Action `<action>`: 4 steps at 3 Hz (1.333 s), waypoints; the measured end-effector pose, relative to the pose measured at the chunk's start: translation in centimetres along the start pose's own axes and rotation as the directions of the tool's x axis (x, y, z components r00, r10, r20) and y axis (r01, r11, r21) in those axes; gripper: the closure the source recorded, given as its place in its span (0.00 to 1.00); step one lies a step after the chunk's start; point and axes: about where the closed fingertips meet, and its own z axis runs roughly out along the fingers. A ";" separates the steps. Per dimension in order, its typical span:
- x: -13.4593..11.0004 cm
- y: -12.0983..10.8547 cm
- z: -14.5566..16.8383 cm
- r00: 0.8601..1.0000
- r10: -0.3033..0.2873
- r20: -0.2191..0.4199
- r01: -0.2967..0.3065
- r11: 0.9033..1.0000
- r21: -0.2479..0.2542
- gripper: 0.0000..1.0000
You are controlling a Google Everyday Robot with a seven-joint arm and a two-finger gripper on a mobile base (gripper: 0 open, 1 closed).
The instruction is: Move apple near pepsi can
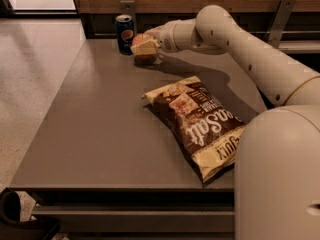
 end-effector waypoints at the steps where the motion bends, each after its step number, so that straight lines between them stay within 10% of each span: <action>1: 1.2 0.7 0.6 1.000 0.024 -0.007 -0.024 1.000 -0.005 1.00; 2: 2.5 1.4 0.9 0.998 0.056 -0.008 -0.056 0.998 0.003 1.00; 4: 2.4 1.6 1.1 0.998 0.057 -0.009 -0.057 0.998 -0.001 0.58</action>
Offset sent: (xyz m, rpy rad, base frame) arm -0.0165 -0.0010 -0.0449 0.0471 0.0736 -0.0603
